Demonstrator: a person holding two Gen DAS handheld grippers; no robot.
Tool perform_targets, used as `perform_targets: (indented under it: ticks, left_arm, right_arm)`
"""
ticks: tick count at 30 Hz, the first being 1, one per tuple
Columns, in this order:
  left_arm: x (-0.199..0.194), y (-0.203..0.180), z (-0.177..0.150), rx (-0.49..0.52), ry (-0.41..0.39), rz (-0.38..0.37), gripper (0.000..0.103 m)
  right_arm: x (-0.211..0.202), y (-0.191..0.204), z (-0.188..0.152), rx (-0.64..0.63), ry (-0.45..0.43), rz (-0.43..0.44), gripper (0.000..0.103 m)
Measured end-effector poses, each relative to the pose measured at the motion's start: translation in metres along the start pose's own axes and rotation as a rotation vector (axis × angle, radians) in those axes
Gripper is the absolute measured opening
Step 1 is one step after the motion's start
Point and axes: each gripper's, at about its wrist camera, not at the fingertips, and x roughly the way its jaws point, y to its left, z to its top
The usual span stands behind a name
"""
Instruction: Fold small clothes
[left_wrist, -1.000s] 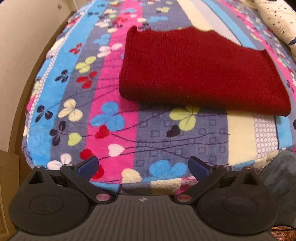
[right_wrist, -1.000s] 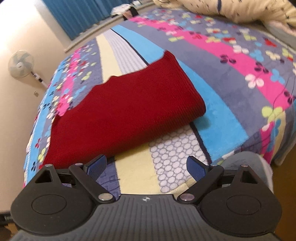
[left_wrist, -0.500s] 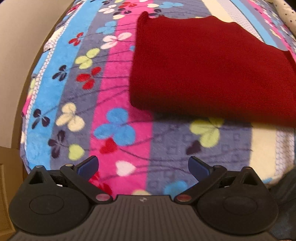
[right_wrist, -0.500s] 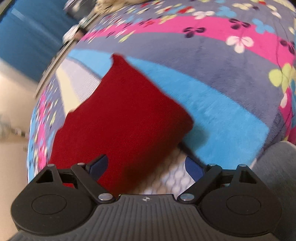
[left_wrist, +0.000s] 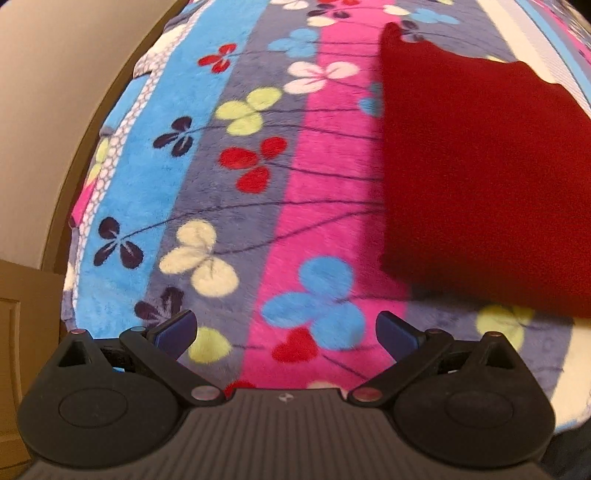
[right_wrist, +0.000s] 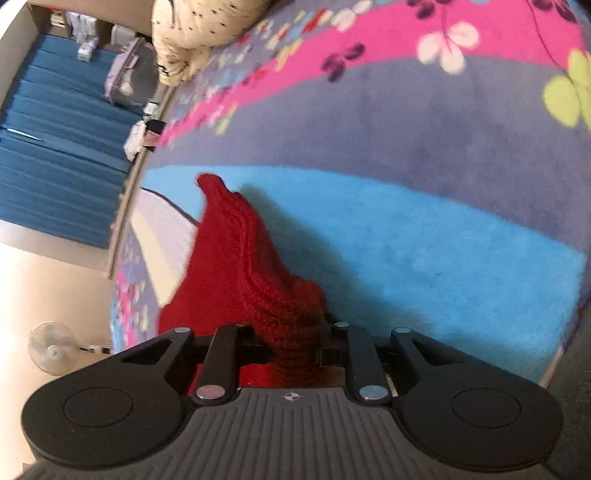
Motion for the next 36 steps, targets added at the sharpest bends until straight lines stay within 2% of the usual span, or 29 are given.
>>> perform_targets:
  ticks: [4, 7, 9, 11, 12, 14, 16, 19, 22, 24, 26, 28, 29, 31, 35, 36]
  left_arm:
    - [0.017, 0.018, 0.011, -0.078, 0.016, -0.012, 0.103]
    - [0.027, 0.025, 0.018, -0.103, 0.001, 0.024, 0.103]
    - [0.042, 0.023, 0.025, -0.075, 0.013, 0.059, 0.103]
    - [0.051, 0.021, 0.031, -0.064, 0.022, 0.024, 0.101]
    - [0.052, 0.020, 0.033, -0.065, 0.020, -0.006, 0.100]
    - [0.050, 0.019, 0.036, -0.059, 0.001, -0.041, 0.099]
    - [0.048, 0.018, 0.037, -0.043, -0.010, -0.063, 0.099]
    - [0.047, 0.023, 0.037, -0.069, -0.017, -0.092, 0.099]
    - [0.042, 0.035, 0.032, -0.109, -0.026, -0.120, 0.099]
    - [0.039, 0.045, 0.028, -0.136, -0.032, -0.135, 0.099]
    - [0.037, 0.053, 0.023, -0.154, -0.031, -0.163, 0.099]
    - [0.037, 0.056, 0.021, -0.155, -0.025, -0.155, 0.099]
    - [0.037, 0.057, 0.019, -0.151, -0.029, -0.150, 0.099]
    - [0.036, 0.060, 0.016, -0.149, -0.026, -0.162, 0.099]
    - [0.027, 0.065, 0.015, -0.165, -0.041, -0.183, 0.099]
    - [0.023, 0.067, 0.015, -0.170, -0.051, -0.186, 0.099]
  right_arm:
    - [0.008, 0.018, -0.003, -0.088, -0.015, -0.115, 0.020]
    - [0.015, 0.030, -0.012, -0.161, -0.042, -0.202, 0.020]
    - [0.017, 0.053, -0.021, -0.281, -0.070, -0.288, 0.019]
    - [0.018, 0.084, -0.035, -0.438, -0.110, -0.363, 0.018]
    - [0.014, 0.100, -0.043, -0.501, -0.139, -0.375, 0.018]
    - [0.006, 0.141, -0.067, -0.662, -0.209, -0.341, 0.018]
    - [-0.002, 0.182, -0.099, -0.840, -0.263, -0.271, 0.018]
    - [-0.001, 0.241, -0.165, -1.100, -0.260, -0.098, 0.018]
    - [0.010, 0.273, -0.241, -1.349, -0.178, 0.055, 0.018]
    - [0.020, 0.275, -0.297, -1.503, -0.068, 0.151, 0.018]
    - [0.036, 0.263, -0.341, -1.619, 0.076, 0.197, 0.018]
    - [0.056, 0.243, -0.372, -1.695, 0.224, 0.198, 0.018]
    - [0.061, 0.236, -0.381, -1.719, 0.247, 0.187, 0.018]
    - [0.065, 0.231, -0.385, -1.731, 0.218, 0.177, 0.019]
    - [0.056, 0.238, -0.372, -1.642, 0.280, 0.215, 0.021]
    - [0.052, 0.241, -0.368, -1.630, 0.292, 0.231, 0.026]
